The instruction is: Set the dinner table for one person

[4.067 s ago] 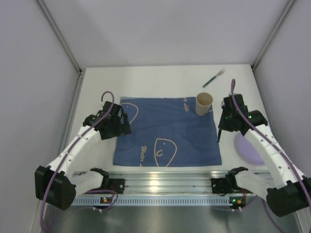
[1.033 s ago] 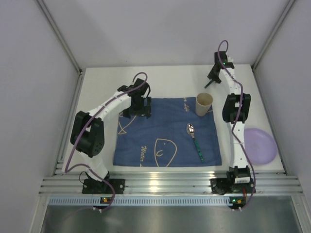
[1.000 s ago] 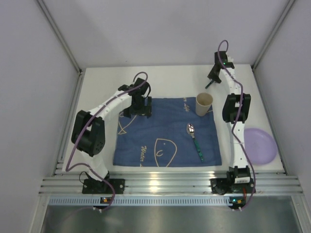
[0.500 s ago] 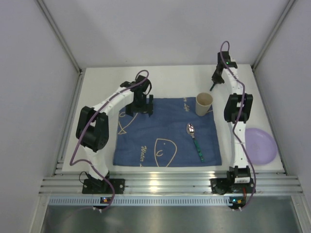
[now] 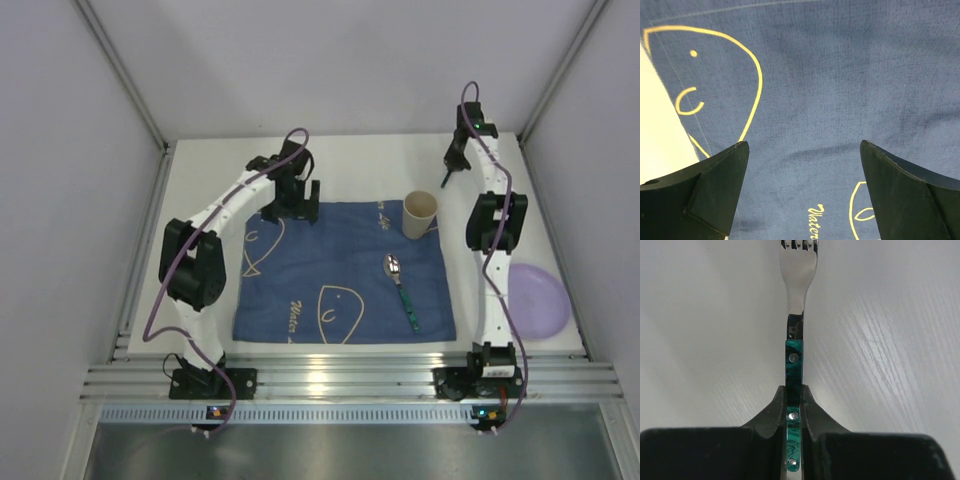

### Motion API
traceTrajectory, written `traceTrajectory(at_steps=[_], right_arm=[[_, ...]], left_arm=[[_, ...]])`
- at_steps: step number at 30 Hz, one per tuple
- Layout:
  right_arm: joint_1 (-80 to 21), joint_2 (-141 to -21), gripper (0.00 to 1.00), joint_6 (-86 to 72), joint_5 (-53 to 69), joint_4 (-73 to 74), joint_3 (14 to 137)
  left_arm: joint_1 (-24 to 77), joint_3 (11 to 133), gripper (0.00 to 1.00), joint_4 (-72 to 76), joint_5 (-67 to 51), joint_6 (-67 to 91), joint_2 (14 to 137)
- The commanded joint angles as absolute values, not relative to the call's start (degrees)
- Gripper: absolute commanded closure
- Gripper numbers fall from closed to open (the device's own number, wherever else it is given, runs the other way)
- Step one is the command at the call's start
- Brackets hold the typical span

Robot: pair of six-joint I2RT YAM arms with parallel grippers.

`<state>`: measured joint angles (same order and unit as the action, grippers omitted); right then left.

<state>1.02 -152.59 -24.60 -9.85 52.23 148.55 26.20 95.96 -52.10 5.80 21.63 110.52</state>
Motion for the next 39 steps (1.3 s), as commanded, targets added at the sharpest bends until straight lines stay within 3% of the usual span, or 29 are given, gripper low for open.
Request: traceTrajectory(at_steps=[1, 6, 11, 16, 21, 27, 39], right_arm=[[0.97, -139.32, 1.00, -23.29, -11.60, 51.68, 151.96], [-3.24, -128.00, 1.00, -22.94, -12.91, 52.56, 148.11], [-13.87, -118.58, 1.00, -23.90, -15.29, 52.38, 143.37], [-26.51, -112.77, 1.00, -34.07, -9.86, 54.23, 138.53], [-37.42, -108.99, 1.00, -39.90, -2.12, 47.12, 124.14], [-45.34, -110.12, 1.00, -52.53, 12.54, 34.47, 107.94], [-53.25, -120.49, 1.00, -66.61, 21.35, 26.72, 101.87]], left_arm=[[25.23, 98.79, 0.02, -52.82, 8.26, 18.64, 107.06], [21.28, 98.00, 0.02, -52.39, 8.44, 18.89, 100.57], [18.11, 94.75, 0.02, -51.94, 10.71, 19.68, 92.56], [18.02, 86.24, 0.02, -50.90, 17.13, 20.56, 82.29], [17.93, 77.63, 0.02, -49.31, 19.77, 20.92, 75.24], [17.67, 70.94, 0.02, -49.92, 20.74, 22.59, 66.38], [17.58, 69.17, 0.02, -55.28, 20.92, 24.87, 58.63]])
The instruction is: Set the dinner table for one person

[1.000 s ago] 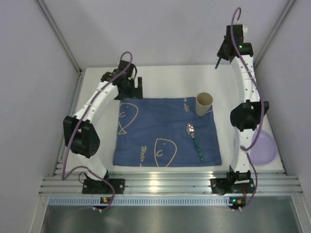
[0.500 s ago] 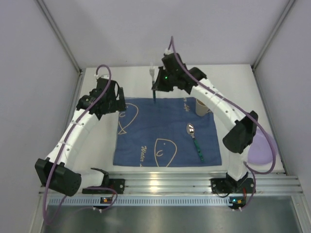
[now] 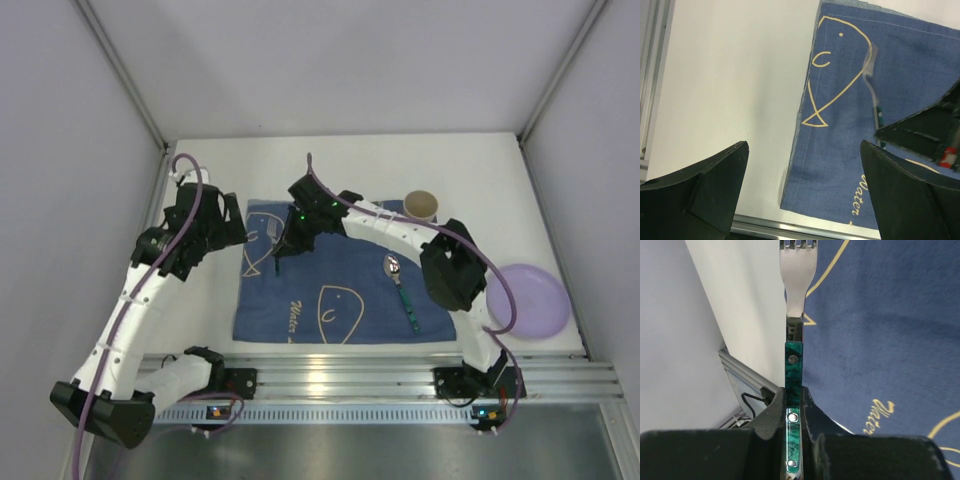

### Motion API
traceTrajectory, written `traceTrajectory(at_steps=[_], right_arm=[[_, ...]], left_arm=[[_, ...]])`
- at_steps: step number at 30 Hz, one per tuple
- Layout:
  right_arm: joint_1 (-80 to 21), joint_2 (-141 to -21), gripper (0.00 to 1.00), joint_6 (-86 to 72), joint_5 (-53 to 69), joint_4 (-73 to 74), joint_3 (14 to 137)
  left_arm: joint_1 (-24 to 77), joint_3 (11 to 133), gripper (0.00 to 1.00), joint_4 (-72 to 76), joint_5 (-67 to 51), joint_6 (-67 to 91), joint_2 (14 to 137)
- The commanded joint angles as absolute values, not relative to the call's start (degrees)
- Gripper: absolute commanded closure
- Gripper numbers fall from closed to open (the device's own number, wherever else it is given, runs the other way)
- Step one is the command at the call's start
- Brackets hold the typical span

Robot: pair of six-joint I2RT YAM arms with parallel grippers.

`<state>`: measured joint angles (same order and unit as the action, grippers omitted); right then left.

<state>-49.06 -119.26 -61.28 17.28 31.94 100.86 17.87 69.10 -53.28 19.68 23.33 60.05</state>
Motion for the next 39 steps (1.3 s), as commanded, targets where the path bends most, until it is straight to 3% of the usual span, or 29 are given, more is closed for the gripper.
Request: traceTrajectory(at_steps=[1, 6, 11, 14, 18, 23, 30, 32, 33, 35, 36, 39], right_arm=[[-53.78, -120.50, 1.00, -66.97, 21.53, 26.72, 101.34], [-56.24, -116.03, 1.00, -75.30, 20.48, 21.29, 88.96], [-60.37, -117.33, 1.00, -77.95, 17.93, 26.26, 87.37], [-62.40, -118.04, 1.00, -81.91, 19.77, 19.46, 83.86], [-63.89, -121.63, 1.00, -80.52, 20.30, 18.80, 87.26], [-63.99, -122.35, 1.00, -73.49, 18.02, 28.91, 93.16], [-59.68, -119.01, 0.99, -68.47, 13.80, 32.78, 88.77], [-58.98, -118.74, 0.89, -66.11, 13.45, 33.58, 88.68], [-58.97, -118.83, 0.70, -65.31, 13.45, 33.57, 88.77], [-58.97, -119.35, 0.53, -63.29, 13.88, 33.23, 89.30], [-58.97, -119.36, 0.37, -62.76, 14.15, 33.05, 89.47], [-58.71, -119.27, 0.26, -60.21, 14.68, 33.83, 91.75]], left_arm=[[17.58, 69.08, 0.02, -55.46, 20.83, 25.66, 58.28], [17.67, 71.71, 0.02, -57.92, 18.64, 27.51, 56.34], [17.67, 74.00, 0.02, -60.55, 19.33, 26.02, 55.99], [17.67, 75.76, 0.02, -63.45, 20.13, 26.89, 54.76], [17.67, 75.59, 0.02, -66.70, 19.16, 30.57, 51.34], [17.67, 74.45, 0.03, -70.48, 19.51, 33.83, 46.25], [17.67, 71.37, 0.02, -72.60, 18.72, 37.44, 41.40], [17.67, 70.84, 0.02, -72.34, 18.46, 37.70, 41.05], [17.67, 70.67, 0.02, -72.07, 18.28, 37.97, 41.13], [17.67, 70.49, 0.02, -71.20, 17.84, 37.97, 41.39], [17.67, 70.58, 0.02, -70.84, 17.49, 37.79, 42.09], [17.67, 71.45, 0.02, -69.79, 17.23, 37.53, 43.93]])
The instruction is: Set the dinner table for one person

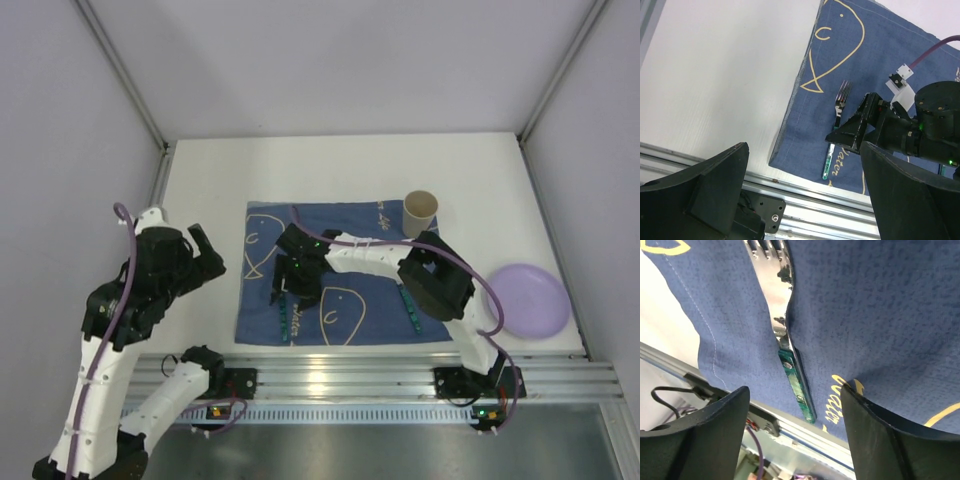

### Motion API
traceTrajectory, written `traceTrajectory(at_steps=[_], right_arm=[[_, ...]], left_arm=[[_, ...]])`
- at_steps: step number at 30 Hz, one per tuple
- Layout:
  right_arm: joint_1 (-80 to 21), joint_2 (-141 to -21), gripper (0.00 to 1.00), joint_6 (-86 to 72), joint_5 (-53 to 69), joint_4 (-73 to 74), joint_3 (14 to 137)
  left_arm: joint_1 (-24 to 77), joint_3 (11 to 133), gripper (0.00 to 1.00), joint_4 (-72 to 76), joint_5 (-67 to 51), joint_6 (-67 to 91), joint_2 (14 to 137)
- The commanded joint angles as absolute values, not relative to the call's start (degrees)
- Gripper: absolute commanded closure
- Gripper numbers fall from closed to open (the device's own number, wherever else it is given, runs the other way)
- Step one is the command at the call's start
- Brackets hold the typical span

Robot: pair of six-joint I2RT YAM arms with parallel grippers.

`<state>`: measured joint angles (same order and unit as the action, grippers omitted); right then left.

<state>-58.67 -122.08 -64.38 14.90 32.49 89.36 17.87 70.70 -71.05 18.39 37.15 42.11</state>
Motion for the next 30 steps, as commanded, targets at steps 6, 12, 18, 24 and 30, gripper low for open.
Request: traceTrajectory(at_steps=[6, 12, 18, 24, 30], right_arm=[[-54.24, -104.80, 0.25, -49.93, 5.56, 43.84, 95.45], [-42.38, -79.22, 0.20, -40.35, -10.35, 55.95, 85.71], [-13.50, -63.73, 0.15, -29.72, -11.53, 63.63, 69.56], [2.60, -64.51, 0.18, -30.49, -9.86, 62.32, 61.46], [13.17, -73.03, 0.25, -30.32, -7.30, 56.52, 56.52]], left_arm=[[17.67, 72.95, 0.02, -66.19, 16.35, 35.77, 47.37], [17.67, 68.30, 0.02, -58.46, 13.72, 34.02, 51.32], [17.75, 65.21, 0.02, -46.42, 8.53, 33.93, 59.49], [17.84, 68.46, 0.02, -38.41, 4.49, 32.87, 70.29], [18.02, 72.77, 0.02, -35.78, 2.29, 29.89, 77.16]])
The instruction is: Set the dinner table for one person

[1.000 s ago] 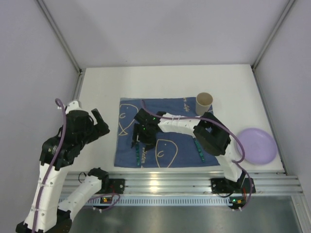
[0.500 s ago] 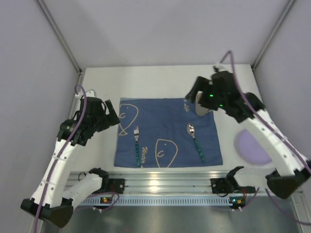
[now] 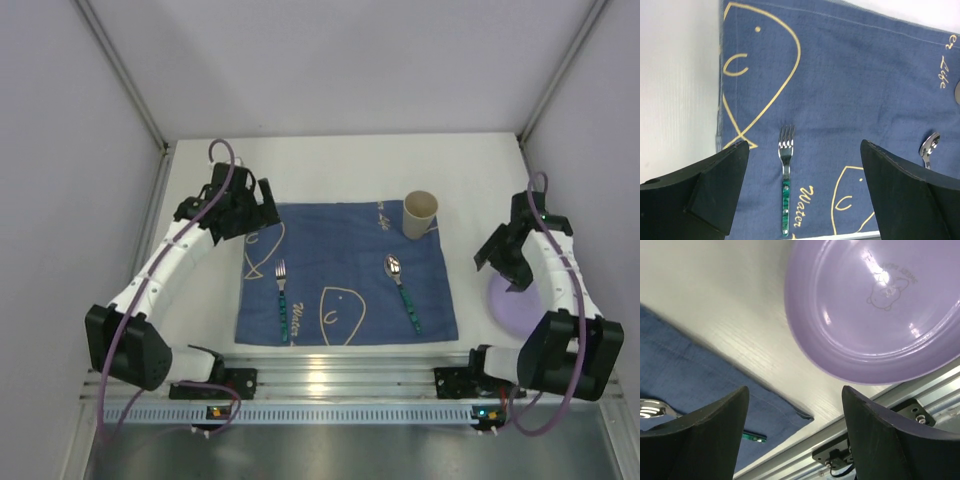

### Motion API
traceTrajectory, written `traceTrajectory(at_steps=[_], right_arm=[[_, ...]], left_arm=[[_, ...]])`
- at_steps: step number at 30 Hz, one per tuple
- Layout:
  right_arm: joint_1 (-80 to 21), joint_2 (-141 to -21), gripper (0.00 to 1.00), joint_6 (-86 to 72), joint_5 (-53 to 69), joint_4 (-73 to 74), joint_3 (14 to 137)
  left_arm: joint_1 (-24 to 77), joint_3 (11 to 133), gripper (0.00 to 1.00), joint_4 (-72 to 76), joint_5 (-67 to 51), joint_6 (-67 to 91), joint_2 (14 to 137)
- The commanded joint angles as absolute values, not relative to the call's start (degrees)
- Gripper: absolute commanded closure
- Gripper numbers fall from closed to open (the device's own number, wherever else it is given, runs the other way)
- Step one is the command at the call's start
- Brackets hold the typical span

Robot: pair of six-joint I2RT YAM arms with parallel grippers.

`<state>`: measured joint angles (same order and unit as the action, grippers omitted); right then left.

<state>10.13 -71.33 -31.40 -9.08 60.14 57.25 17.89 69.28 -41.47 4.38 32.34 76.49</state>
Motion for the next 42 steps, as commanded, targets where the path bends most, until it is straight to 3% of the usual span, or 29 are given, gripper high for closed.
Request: traceTrajectory(at_steps=[1, 2, 9, 13, 16, 19, 20, 21, 32, 38, 42], right_arm=[[15.01, -74.95, 0.26, -30.24, -6.34, 55.47, 56.17], [15.38, -75.84, 0.32, -30.41, -5.98, 53.54, 55.99], [15.47, -87.60, 0.49, -30.59, -5.10, 47.03, 54.93], [15.38, -92.28, 0.69, -29.89, -7.37, 44.74, 55.19], [15.38, -94.39, 0.70, -29.09, -9.48, 44.91, 56.33], [15.47, -95.01, 0.81, -28.30, -10.37, 44.91, 57.30], [15.47, -95.10, 0.94, -28.13, -10.46, 45.17, 57.91], [15.47, -95.10, 0.99, -27.69, -10.46, 45.09, 58.18], [13.81, -85.17, 1.00, -27.42, -9.58, 52.37, 72.83], [0.46, -80.69, 1.00, -28.65, -18.27, 59.85, 88.39], [-19.01, -79.80, 1.00, -31.89, -26.00, 63.36, 95.79]], left_arm=[[18.02, 72.95, 0.02, -35.60, 2.11, 28.93, 78.47], [18.02, 73.12, 0.02, -35.42, 2.02, 28.48, 79.18], [17.93, 75.58, 0.02, -34.45, 0.88, 26.46, 84.63], [17.75, 76.99, 0.02, -34.80, 0.88, 25.84, 86.48], [17.49, 77.26, 0.02, -34.81, 1.23, 25.23, 86.92], [17.05, 77.26, 0.02, -35.16, 1.41, 24.87, 87.27], [16.88, 77.34, 0.02, -35.33, 1.41, 24.79, 87.36], [16.88, 77.43, 0.02, -35.51, 1.41, 24.79, 87.62], [16.87, 79.27, 0.02, -36.65, 0.35, 26.80, 86.93], [16.87, 80.59, 0.02, -41.21, 4.30, 27.60, 83.24], [16.87, 79.89, 0.02, -43.94, 5.10, 28.91, 78.95]])
